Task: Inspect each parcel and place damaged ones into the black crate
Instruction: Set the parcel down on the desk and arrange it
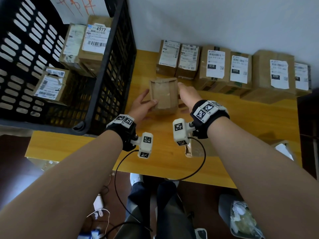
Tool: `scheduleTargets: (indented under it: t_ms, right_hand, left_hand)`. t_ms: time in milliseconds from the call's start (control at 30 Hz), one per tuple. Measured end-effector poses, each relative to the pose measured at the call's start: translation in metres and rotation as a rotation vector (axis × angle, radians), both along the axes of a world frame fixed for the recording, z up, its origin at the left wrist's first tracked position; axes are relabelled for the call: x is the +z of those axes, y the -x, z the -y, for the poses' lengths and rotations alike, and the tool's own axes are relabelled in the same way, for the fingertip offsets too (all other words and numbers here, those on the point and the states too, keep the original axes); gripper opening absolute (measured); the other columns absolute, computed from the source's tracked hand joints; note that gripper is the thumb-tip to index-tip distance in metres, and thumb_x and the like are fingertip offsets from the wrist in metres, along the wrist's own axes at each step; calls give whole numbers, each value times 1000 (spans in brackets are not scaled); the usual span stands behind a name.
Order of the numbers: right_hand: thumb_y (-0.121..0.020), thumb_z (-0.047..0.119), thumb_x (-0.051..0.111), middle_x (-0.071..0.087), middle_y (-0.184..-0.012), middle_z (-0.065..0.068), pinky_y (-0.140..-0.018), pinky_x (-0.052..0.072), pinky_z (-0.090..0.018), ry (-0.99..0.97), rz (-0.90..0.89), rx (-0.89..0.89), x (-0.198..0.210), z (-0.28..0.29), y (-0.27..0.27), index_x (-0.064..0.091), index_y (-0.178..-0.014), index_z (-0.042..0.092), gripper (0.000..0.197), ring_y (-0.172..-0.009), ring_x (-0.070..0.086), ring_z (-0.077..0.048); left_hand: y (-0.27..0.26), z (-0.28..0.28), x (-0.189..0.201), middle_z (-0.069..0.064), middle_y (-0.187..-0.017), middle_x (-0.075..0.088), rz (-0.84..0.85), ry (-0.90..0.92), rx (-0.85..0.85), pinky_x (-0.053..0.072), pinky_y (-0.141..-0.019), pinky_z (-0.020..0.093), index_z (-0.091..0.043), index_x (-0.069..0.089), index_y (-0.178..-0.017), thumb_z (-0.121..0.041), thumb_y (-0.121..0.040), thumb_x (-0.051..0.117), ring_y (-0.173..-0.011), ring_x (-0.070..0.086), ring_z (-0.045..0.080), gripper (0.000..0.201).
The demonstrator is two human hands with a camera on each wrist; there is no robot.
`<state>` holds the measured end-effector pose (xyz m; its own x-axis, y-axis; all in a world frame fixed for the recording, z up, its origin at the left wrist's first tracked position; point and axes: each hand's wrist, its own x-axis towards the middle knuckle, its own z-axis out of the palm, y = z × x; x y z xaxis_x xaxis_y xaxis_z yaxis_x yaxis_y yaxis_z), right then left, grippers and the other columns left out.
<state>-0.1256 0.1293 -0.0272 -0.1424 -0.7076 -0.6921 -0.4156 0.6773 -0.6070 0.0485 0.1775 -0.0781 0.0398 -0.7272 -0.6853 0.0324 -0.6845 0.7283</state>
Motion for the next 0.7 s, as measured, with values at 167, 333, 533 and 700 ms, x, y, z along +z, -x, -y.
scheduleTargets:
  t_ms: [167, 333, 533, 700]
  right_hand:
    - [-110, 53, 24, 53, -147, -15, -103, 40, -40, -4, 76, -88, 11, -1, 0, 40, -154, 5, 66, -136, 49, -33]
    - [-103, 19, 54, 69, -116, -6, -96, 56, -46, 84, 259, -247, 9, -3, 6, 61, -135, 16, 34, -113, 65, -30]
    - [-88, -7, 52, 63, -136, -1, -95, 59, -46, 204, 172, -116, -2, -8, 10, 51, -148, 34, 73, -119, 62, -25]
    - [-97, -6, 36, 71, -118, 6, -83, 58, -38, 158, 253, -199, -1, -12, 9, 64, -121, 32, 53, -108, 66, -18]
  left_hand:
    - [0, 13, 17, -4, -111, 77, -117, -28, 115, 53, -102, 56, -33, 71, -112, -47, -106, 51, -115, 68, 22, 26]
    - [4, 22, 27, 2, -121, 70, -22, 35, 183, 60, -82, 40, -20, 63, -120, -39, -100, 65, -115, 67, 21, 28]
    - [9, 21, 23, -9, -113, 71, 62, 158, 121, 53, -64, 19, -27, 59, -123, 17, -93, 47, -84, 68, -5, 55]
    - [9, 18, 19, -8, -111, 72, -26, 38, 207, 49, -93, 42, -27, 65, -105, -26, -108, 42, -105, 67, 10, 23]
